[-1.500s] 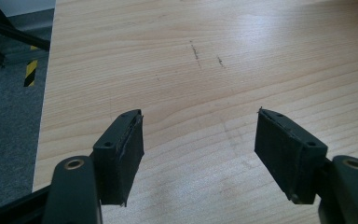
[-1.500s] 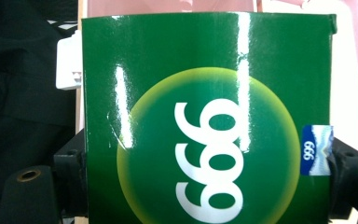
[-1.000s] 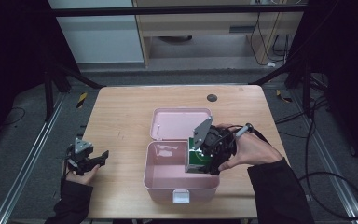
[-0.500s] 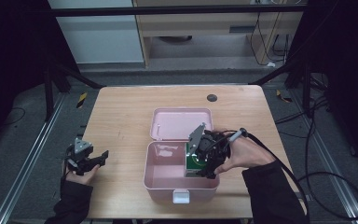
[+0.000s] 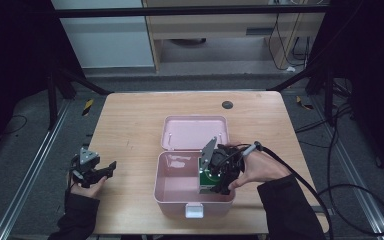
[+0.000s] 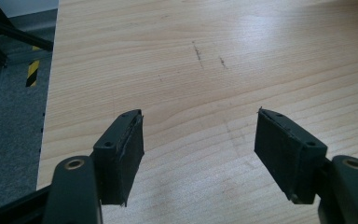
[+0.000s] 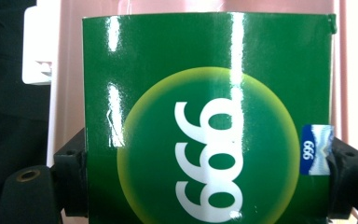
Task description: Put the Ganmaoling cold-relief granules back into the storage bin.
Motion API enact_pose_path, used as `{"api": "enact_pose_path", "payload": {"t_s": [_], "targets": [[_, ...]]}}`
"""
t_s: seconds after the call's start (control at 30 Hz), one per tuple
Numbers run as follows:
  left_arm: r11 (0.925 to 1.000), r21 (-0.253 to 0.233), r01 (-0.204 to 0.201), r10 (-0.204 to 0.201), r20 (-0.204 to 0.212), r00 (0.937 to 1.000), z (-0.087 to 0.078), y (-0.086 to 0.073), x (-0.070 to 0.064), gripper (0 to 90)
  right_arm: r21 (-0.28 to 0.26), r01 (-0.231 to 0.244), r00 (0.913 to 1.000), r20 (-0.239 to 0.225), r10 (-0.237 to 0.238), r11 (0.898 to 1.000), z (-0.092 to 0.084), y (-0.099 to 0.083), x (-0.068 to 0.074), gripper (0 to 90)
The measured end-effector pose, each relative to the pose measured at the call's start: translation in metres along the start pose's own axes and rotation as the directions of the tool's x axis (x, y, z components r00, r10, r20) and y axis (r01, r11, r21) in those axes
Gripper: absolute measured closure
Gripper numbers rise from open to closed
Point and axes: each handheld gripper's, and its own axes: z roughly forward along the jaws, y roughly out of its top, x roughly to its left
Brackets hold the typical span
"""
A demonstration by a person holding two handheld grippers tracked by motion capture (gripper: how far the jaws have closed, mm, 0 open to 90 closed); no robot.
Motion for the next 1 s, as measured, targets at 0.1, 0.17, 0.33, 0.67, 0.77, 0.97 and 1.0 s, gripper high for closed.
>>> {"api": "enact_pose_path", "payload": {"t_s": [0.1, 0.17, 0.33, 0.67, 0.77, 0.97, 1.0], "targets": [[1.0, 0.0, 0.0, 0.0, 0.0, 1.0, 0.0, 0.0, 0.0, 32.2, 0.0, -0.003, 1.0, -0.007, 0.003, 1.0, 0.003, 0.0, 0.0, 15.7], [1.0, 0.002, -0.001, 0.001, 0.0, 1.0, 0.0, 0.0, 0.0, 32.3, 0.0, -0.002, 1.0, -0.009, 0.002, 1.0, 0.007, -0.002, 0.0, 15.6], [1.0, 0.005, -0.001, 0.001, 0.001, 1.0, 0.001, 0.0, 0.0, 32.2, 0.027, -0.011, 0.9998, -0.015, 0.011, 1.0, 0.014, -0.006, -0.001, 15.4], [1.0, 0.007, -0.001, 0.001, 0.0, 1.0, 0.001, 0.0, 0.001, 32.2, 0.004, -0.042, 0.999, -0.015, 0.042, 0.999, 0.017, -0.014, -0.002, 12.9], [1.0, 0.006, -0.001, 0.001, 0.0, 1.0, 0.001, 0.0, 0.0, 32.2, -0.013, -0.044, 0.999, 0.001, 0.044, 0.999, 0.01, -0.015, -0.001, 12.4], [1.0, 0.004, -0.002, 0.002, 0.005, 1.0, 0.001, 0.0, 0.0, 32.6, -0.148, -0.087, 0.9912, 0.086, 0.101, 0.985, -0.018, -0.021, -0.004, 10.6], [1.0, 0.003, -0.001, 0.001, 0.006, 1.0, 0.0, 0.0, 0.0, 32.9, -0.168, -0.1, 0.9873, 0.105, 0.119, 0.981, -0.023, -0.023, -0.005, 10.5]]}}
